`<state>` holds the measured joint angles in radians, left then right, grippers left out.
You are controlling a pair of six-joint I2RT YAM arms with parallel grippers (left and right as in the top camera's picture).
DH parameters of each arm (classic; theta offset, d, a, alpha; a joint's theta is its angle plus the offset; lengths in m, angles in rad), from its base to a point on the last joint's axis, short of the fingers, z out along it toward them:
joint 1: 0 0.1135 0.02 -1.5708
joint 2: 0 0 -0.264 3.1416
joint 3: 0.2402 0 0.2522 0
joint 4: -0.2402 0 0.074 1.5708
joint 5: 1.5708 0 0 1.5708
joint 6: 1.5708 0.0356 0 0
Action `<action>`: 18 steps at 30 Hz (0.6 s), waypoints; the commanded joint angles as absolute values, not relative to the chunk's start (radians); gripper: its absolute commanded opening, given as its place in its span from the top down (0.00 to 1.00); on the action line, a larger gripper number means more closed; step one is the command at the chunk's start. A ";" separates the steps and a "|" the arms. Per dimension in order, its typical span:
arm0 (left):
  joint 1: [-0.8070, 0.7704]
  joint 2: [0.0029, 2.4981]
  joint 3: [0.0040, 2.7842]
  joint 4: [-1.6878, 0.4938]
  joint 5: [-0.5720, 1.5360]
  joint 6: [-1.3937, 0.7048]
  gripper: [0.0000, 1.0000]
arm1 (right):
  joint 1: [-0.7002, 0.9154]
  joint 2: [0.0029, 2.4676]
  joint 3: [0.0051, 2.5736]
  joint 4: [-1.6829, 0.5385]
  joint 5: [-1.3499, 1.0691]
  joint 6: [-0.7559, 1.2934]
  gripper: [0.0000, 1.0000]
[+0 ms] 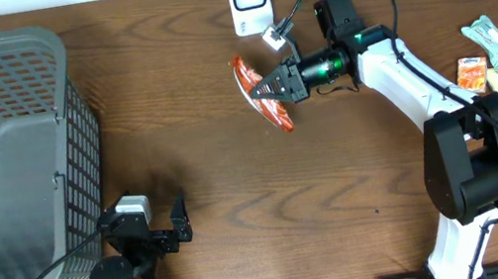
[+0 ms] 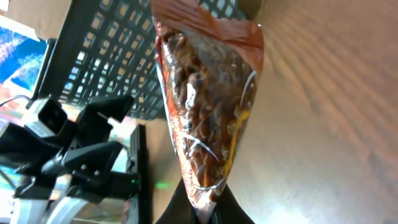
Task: Scan the item barcode
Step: 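Raise the candy bar up to the white scanner window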
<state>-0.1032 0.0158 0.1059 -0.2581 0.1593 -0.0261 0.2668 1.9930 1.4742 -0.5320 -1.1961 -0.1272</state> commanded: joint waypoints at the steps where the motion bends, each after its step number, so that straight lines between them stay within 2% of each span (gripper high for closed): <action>1: -0.108 0.010 0.084 -0.268 0.172 -0.028 0.02 | 0.272 1.988 1.478 -0.450 -1.114 -0.053 0.99; 7: -0.108 0.010 0.084 -0.268 0.172 -0.028 0.02 | 0.313 1.988 1.520 -0.336 -0.773 -0.028 0.99; 12: -0.108 0.010 0.084 -0.268 0.172 -0.028 0.02 | 0.404 1.988 1.597 -0.332 -0.391 -0.152 0.99; 14: -0.108 0.010 0.084 -0.268 0.172 -0.028 0.02 | 0.451 2.001 1.639 -0.287 -0.158 -0.226 0.99; 18: -0.108 0.010 0.084 -0.268 0.172 -0.028 0.02 | 0.451 2.076 1.722 -0.195 0.005 -0.319 0.99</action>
